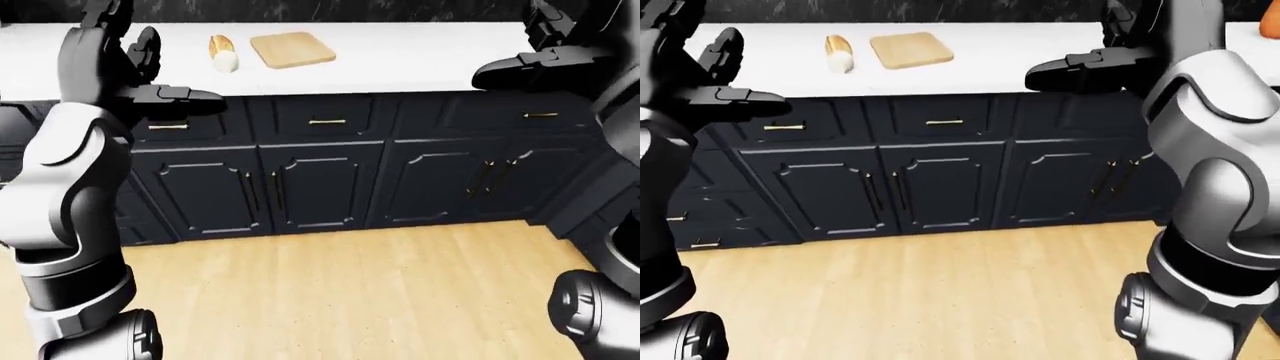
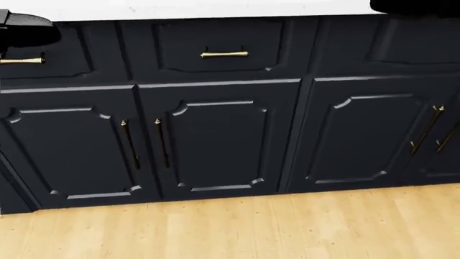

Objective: Place the bread and cheese on the cutting board.

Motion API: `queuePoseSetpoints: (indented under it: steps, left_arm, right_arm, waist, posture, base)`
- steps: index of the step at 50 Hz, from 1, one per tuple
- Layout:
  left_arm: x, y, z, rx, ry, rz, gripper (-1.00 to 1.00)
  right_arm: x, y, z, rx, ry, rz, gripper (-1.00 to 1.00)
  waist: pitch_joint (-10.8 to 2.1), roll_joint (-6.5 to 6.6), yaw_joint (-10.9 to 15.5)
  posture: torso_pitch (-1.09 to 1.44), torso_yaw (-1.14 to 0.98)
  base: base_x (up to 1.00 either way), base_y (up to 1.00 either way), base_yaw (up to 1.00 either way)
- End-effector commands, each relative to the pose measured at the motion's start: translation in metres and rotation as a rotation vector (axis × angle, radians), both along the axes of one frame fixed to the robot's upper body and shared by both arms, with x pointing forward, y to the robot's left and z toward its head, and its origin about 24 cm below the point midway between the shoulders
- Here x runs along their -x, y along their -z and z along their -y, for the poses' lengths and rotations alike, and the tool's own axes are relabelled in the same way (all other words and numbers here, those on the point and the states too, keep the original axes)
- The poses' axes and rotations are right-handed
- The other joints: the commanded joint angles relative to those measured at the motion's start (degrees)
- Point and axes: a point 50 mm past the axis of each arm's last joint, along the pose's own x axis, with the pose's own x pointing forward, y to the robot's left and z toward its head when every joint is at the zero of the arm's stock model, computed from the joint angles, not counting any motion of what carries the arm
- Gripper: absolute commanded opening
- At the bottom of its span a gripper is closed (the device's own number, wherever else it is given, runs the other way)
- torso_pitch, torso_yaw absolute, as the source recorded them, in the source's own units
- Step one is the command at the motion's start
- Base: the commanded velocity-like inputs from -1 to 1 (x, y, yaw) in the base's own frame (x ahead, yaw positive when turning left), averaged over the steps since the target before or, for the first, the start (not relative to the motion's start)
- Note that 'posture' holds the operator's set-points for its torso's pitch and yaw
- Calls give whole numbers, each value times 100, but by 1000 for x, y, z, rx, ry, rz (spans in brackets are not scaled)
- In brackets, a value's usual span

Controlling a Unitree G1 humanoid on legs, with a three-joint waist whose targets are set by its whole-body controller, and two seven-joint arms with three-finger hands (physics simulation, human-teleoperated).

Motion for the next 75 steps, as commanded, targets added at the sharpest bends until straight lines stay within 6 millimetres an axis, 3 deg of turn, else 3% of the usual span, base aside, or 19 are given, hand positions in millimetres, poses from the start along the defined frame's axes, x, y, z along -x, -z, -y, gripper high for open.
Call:
queuePoseSetpoints:
  steps: [1, 11, 14, 16, 17, 19, 26, 29, 30, 41, 45, 46, 47, 53, 57, 66, 69, 71, 75]
  left_arm:
    - [11, -23, 2, -18, 7, 109, 100]
    - [7, -22, -2, -13, -7, 109, 100]
    - [6, -20, -2, -15, -10, 102, 100]
    - [5, -18, -2, -18, -7, 97, 100]
    - [5, -18, -2, -17, -9, 96, 100]
    - [5, -19, -4, -15, -11, 96, 100]
    - [5, -17, -3, -15, -10, 93, 100]
    - [4, -15, -3, -19, -12, 88, 100]
    - [3, -15, -3, -16, -11, 88, 100]
    - [1, -12, -4, -13, -12, 82, 100]
    - [0, -11, -4, -12, -12, 81, 100]
    - [0, -11, -4, -12, -12, 82, 100]
    - [0, -12, -4, -13, -12, 82, 100]
    - [1, -11, -4, -16, -14, 81, 100]
    - [0, -11, -5, -18, -16, 79, 100]
    - [-1, -10, -5, -16, -16, 77, 100]
    - [-1, -10, -5, -17, -18, 78, 100]
    - [-1, -10, -5, -18, -17, 78, 100]
    - [-1, -9, -4, -19, -13, 78, 100]
  right_arm:
    - [9, -17, 3, 12, 21, 97, 100]
    - [7, -15, 2, 15, 21, 86, 100]
    - [7, -14, 1, 19, 19, 84, 100]
    - [7, -13, 1, 20, 20, 82, 100]
    - [6, -13, 1, 20, 20, 83, 100]
    - [6, -13, 1, 18, 18, 83, 100]
    - [6, -12, 0, 21, 16, 81, 100]
    - [7, -11, -1, 23, 12, 83, 100]
    - [7, -11, -1, 22, 12, 81, 100]
    - [5, -9, -2, 27, 7, 82, 100]
    - [5, -9, -2, 29, 6, 84, 100]
    - [5, -9, -2, 28, 5, 83, 100]
    - [5, -10, -2, 30, 4, 83, 100]
    - [5, -9, -4, 33, 0, 83, 100]
    - [5, -9, -4, 33, -1, 82, 100]
    - [4, -7, -4, 36, -3, 80, 100]
    - [4, -6, -4, 38, -3, 78, 100]
    - [4, -6, -4, 37, -5, 79, 100]
    - [4, -5, -3, 35, -3, 78, 100]
  waist:
    - [-174, 101, -26]
    - [-196, 229, -58]
    - [-219, 458, -97]
    - [-304, 802, -129]
    - [-268, 577, -92]
    - [-271, 639, -109]
    - [-239, 258, -67]
    - [-316, -192, -34]
    - [-270, -25, -75]
    - [-216, 312, -103]
    - [-370, 909, -166]
    - [-283, 572, -126]
    - [-257, 664, -153]
    - [-188, 319, -107]
    - [-229, -125, -53]
    - [-190, 122, -146]
    - [-218, 419, -207]
    - [-348, 822, -234]
    - [-207, 650, -137]
  posture:
    - [0, 0]
    - [0, 0]
    - [0, 0]
    - [0, 0]
    - [0, 0]
    - [0, 0]
    - [0, 0]
    - [0, 0]
    - [0, 0]
    - [0, 0]
    - [0, 0]
    - [0, 0]
    - [0, 0]
    - [0, 0]
    - [0, 0]
    - [0, 0]
    - [0, 0]
    - [0, 0]
    - [0, 0]
  base:
    - [9, 0, 0]
    - [9, 0, 0]
    - [9, 0, 0]
    - [9, 0, 0]
    - [8, 0, 0]
    - [8, 0, 0]
    - [8, 0, 0]
    - [8, 0, 0]
    - [9, 0, 0]
    - [11, 12, 0]
    - [12, 20, 0]
    - [14, 24, 0]
    - [17, 23, 0]
    - [19, 24, 0]
    - [24, 24, 0]
    - [28, 31, 0]
    - [30, 36, 0]
    - [30, 36, 0]
    - [30, 35, 0]
